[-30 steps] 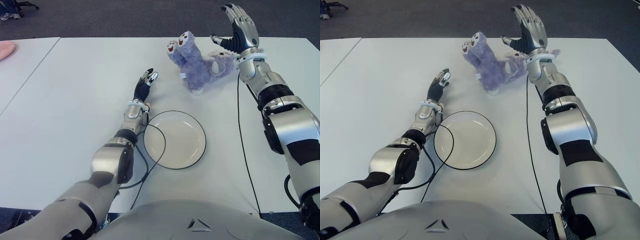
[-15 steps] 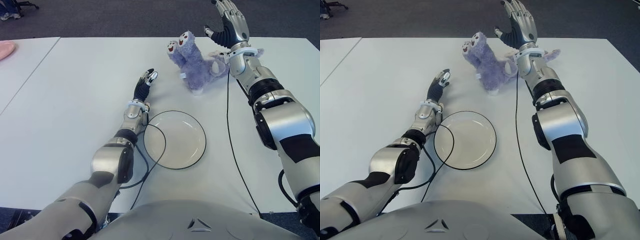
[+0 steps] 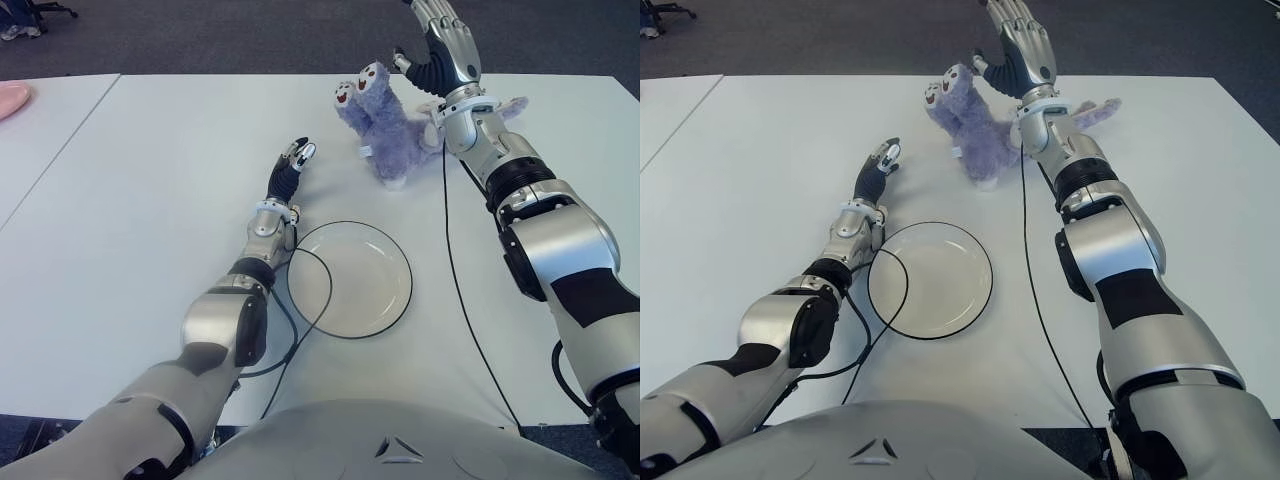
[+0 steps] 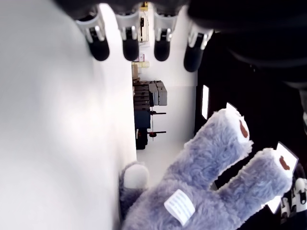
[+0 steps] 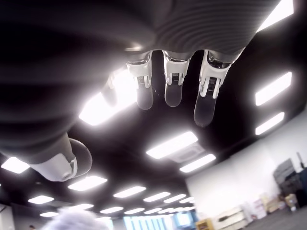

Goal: Put the doll into the plate.

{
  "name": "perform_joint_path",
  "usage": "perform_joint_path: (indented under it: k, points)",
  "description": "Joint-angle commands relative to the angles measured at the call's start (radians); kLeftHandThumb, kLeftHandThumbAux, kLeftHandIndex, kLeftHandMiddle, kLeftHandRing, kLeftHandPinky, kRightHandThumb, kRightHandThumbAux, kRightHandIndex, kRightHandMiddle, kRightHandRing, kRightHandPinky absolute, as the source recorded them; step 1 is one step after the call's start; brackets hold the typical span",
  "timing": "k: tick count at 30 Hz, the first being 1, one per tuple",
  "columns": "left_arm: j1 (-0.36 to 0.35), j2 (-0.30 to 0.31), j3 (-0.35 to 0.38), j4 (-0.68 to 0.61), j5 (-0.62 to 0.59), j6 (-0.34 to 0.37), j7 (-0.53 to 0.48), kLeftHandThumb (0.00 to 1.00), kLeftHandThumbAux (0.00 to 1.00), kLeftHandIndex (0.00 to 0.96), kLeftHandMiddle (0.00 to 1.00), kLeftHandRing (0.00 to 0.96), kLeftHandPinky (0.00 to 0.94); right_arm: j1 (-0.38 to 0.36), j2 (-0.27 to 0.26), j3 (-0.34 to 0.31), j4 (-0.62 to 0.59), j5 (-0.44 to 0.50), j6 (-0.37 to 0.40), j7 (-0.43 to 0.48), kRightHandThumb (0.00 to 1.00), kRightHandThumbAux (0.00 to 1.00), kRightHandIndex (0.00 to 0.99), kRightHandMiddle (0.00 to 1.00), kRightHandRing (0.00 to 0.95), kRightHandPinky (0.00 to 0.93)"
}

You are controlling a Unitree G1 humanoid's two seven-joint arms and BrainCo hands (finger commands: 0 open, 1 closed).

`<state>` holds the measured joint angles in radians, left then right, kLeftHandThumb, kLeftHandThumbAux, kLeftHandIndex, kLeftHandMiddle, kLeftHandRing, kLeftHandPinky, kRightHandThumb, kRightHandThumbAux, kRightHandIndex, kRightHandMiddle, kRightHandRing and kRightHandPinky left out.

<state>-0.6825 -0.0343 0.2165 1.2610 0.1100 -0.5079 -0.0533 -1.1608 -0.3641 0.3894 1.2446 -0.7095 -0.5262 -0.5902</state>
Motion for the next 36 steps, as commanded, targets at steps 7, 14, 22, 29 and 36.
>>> perform_joint_path:
  k: [7, 14, 22, 29, 36]
  points:
    - [0.148, -0.013, -0.017, 0.113, 0.024, 0.141, -0.015, 0.000, 0.337, 0.150, 0.035, 0.006, 0.000, 0.126, 0.005, 0.103, -0.114, -0.061, -0.023, 0.000, 0.378, 0.485, 0.000, 0.000, 0.000, 0.020]
    - [0.148, -0.013, -0.022, 0.113, 0.031, 0.138, -0.015, 0.000, 0.333, 0.155, 0.030, 0.000, 0.000, 0.183, -0.018, 0.117, -0.197, -0.053, -0.029, 0.055, 0.295, 0.438, 0.000, 0.000, 0.000, 0.001]
    - [0.151, -0.016, -0.020, 0.114, 0.025, 0.144, -0.016, 0.000, 0.338, 0.155, 0.024, 0.000, 0.000, 0.225, -0.022, 0.107, -0.253, -0.035, -0.011, 0.114, 0.255, 0.415, 0.000, 0.000, 0.000, 0.000]
    - [0.149, -0.017, -0.029, 0.114, 0.031, 0.145, -0.011, 0.000, 0.334, 0.148, 0.021, 0.000, 0.000, 0.247, -0.023, 0.096, -0.291, -0.027, -0.001, 0.135, 0.268, 0.424, 0.000, 0.000, 0.000, 0.000]
    - [0.151, -0.012, -0.031, 0.114, 0.028, 0.145, -0.010, 0.000, 0.329, 0.149, 0.015, 0.000, 0.000, 0.281, -0.034, 0.079, -0.335, -0.008, -0.021, 0.166, 0.302, 0.441, 0.000, 0.000, 0.000, 0.000]
